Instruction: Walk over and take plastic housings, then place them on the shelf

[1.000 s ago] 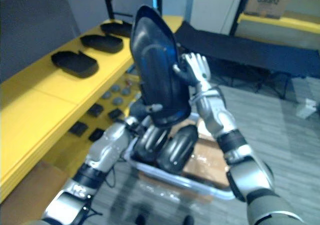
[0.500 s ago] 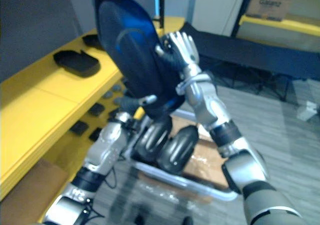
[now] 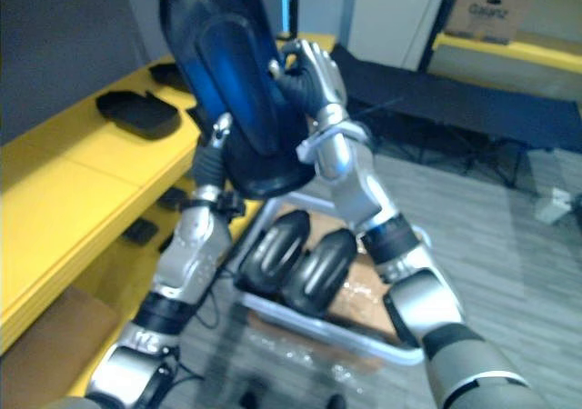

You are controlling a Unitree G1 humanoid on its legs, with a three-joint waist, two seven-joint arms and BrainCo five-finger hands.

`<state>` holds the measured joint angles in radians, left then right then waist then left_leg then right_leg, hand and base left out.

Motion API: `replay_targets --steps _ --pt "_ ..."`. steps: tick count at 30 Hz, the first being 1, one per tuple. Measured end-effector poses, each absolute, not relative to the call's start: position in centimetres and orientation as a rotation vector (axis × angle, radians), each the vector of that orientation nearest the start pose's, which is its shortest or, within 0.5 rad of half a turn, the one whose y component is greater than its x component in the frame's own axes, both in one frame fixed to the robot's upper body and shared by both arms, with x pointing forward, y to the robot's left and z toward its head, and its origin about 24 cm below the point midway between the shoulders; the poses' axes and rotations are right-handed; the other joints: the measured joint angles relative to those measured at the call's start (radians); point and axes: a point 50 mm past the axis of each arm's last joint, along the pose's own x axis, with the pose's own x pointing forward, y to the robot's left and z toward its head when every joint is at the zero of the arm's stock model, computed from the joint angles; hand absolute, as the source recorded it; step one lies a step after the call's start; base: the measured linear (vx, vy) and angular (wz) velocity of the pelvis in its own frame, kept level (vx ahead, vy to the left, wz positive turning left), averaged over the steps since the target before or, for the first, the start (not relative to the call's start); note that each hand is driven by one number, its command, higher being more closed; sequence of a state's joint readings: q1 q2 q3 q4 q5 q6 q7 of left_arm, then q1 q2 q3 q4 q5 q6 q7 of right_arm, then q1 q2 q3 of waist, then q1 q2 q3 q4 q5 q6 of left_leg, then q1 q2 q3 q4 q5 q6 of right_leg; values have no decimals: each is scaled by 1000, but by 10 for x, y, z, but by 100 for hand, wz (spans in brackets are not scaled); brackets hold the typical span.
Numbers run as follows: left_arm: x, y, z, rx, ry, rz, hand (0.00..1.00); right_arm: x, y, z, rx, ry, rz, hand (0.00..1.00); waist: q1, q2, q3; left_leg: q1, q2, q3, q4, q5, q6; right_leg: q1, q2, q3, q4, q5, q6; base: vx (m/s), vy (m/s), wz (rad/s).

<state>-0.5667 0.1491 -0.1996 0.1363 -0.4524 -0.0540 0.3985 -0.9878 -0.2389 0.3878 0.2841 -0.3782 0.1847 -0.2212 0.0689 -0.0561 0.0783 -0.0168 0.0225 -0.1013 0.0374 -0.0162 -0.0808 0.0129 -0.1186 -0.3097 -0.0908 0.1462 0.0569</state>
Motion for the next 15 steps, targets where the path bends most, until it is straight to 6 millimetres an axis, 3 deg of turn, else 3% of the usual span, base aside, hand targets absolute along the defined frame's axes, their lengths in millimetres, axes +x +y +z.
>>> replay_targets --steps 2,3,4,5,6,9,11,15 --pt "335 109 168 -279 -347 44 100 361 -57 252 -735 -634 36 100 -2 0 0 -1 -1 0 0 0 0 -1 0 0 0 0 0 0 0 0" --pt "334 109 166 -238 -354 60 100 359 -64 233 -683 -604 27 100 -1 -1 1 -3 -3 -1 -1 0 0 -4 -1 2 0 0 0 0 0 0" --pt "334 109 165 -232 -353 61 100 358 -67 228 -669 -604 25 100 -1 -2 2 -4 -3 -1 -1 0 0 -4 -1 2 0 0 0 0 0 0" --pt "331 108 160 -194 -352 66 100 351 -73 206 -580 -595 20 0 1 -6 4 -8 -4 1 -1 -1 1 -9 -3 6 0 -1 1 0 0 0" --pt "327 109 156 -143 -358 79 100 341 -81 180 -520 -582 2 0 0 -8 5 -16 -5 2 -1 -1 1 -16 -5 7 0 -1 1 13 16 -3" --pt "315 107 132 23 -338 65 100 323 -90 127 -466 -489 -1 0 -12 -4 11 -20 -4 13 -1 -4 3 -28 -5 13 0 -1 1 22 6 -11" --pt "313 108 135 58 -364 74 100 319 -91 123 -454 -509 14 0 -27 -5 22 -19 0 16 0 -4 2 -29 -2 15 0 -1 1 6 -14 -8" --pt "307 109 153 109 -473 109 100 314 -89 130 -375 -586 61 0 -27 -6 24 -14 4 25 1 -7 1 -26 0 20 0 -1 1 0 -10 -5"
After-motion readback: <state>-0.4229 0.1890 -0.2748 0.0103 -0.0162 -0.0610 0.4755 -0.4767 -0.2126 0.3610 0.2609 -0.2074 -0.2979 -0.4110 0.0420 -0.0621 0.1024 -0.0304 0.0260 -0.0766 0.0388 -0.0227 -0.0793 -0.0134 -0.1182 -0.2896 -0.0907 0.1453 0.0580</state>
